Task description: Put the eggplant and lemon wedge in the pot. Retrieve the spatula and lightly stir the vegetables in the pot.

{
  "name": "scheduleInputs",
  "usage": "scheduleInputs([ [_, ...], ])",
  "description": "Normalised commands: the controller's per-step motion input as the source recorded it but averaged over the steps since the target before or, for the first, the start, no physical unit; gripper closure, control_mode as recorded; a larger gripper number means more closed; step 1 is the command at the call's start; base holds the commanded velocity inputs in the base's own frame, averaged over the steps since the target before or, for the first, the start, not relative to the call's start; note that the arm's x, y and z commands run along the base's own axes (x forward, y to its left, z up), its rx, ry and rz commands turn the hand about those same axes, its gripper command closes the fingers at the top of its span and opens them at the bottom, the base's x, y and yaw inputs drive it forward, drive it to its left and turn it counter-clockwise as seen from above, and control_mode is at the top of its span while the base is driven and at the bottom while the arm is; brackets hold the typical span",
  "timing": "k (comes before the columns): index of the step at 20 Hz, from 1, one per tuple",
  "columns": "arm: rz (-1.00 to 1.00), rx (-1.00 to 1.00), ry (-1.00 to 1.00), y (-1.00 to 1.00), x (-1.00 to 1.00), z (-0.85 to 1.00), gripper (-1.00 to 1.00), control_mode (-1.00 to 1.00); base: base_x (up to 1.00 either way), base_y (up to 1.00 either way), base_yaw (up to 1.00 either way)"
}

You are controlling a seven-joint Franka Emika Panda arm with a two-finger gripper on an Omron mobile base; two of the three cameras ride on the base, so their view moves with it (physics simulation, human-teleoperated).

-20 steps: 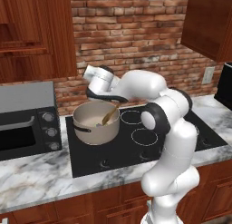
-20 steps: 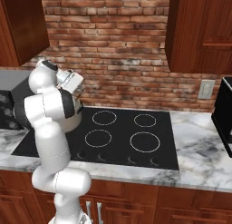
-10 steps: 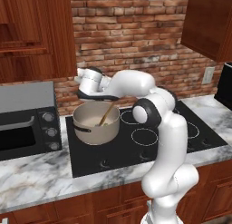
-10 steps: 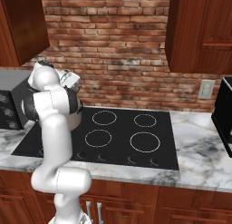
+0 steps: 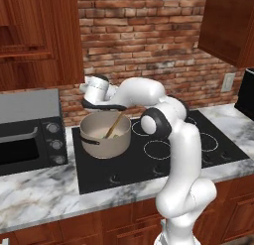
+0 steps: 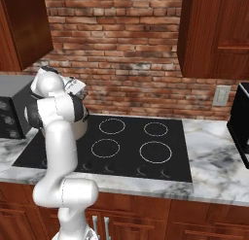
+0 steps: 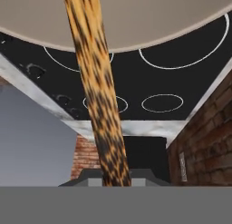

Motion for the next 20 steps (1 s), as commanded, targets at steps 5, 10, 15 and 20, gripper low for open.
scheduleInputs([
  [5,0.06,-0.02,0.05,-0.12,0.21,0.31,1.00,-1.00,0.00,0.00,0.00],
  [10,0.07,-0.01,0.07,-0.08,0.00,-0.08,1.00,-1.00,0.00,0.00,0.00],
  [15,0.01,-0.04,0.11,0.01,-0.01,-0.56,1.00,-1.00,0.00,0.00,0.00],
  [20,0.03,-0.02,0.12,0.00,0.02,-0.17,1.00,-1.00,0.00,0.00,0.00],
])
